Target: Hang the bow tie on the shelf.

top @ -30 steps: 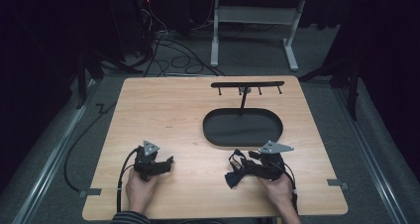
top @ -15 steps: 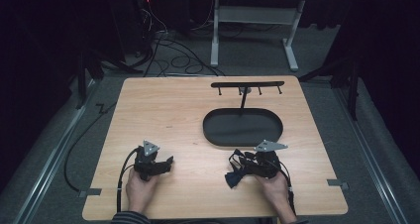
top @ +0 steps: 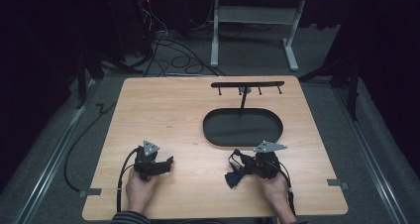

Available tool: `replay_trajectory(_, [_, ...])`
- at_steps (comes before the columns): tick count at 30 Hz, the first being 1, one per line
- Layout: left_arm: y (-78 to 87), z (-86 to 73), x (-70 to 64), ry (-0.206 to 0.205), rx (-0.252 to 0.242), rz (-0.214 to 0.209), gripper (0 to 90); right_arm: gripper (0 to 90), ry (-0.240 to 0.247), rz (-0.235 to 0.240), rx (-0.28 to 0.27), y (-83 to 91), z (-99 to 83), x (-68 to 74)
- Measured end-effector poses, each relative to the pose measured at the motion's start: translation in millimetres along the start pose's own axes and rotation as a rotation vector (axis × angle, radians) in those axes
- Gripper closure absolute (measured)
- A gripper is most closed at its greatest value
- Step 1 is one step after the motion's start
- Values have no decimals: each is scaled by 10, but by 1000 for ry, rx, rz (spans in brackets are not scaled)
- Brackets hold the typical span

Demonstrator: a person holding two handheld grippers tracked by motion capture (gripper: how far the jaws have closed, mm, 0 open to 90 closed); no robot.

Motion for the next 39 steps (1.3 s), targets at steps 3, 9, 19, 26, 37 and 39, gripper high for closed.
replay_trajectory(3, [0, 0, 0, 0, 0, 0, 221, 890, -2, 5, -8, 3, 0, 3])
replay_trajectory(9, [0, 0, 0, 0, 0, 0, 221, 896, -14, 13, -25, 34, 0, 6])
replay_trajectory(19, [0, 0, 0, 0, 0, 0, 221, 898, 11, 23, -36, 63, 40, 58])
replay_trajectory(26, [0, 0, 0, 0, 0, 0, 221, 898, 35, 26, -49, 124, 103, 98])
replay_trajectory(37, [0, 0, 0, -1, 0, 0, 221, 898, 53, 26, -74, 240, 193, 139])
replay_trajectory(39, [0, 0, 0, 0, 0, 0, 221, 898, 58, 26, -84, 280, 219, 146])
Point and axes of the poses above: each handheld gripper's, and its own axes: y roughly backward along the jaws, z roughly out of its top, x roughly to its left, the point moved 10 cm from there along -y, roughly forward along the jaws, and after that the axes turned 11 degrees about z, right-handed, at the moved point
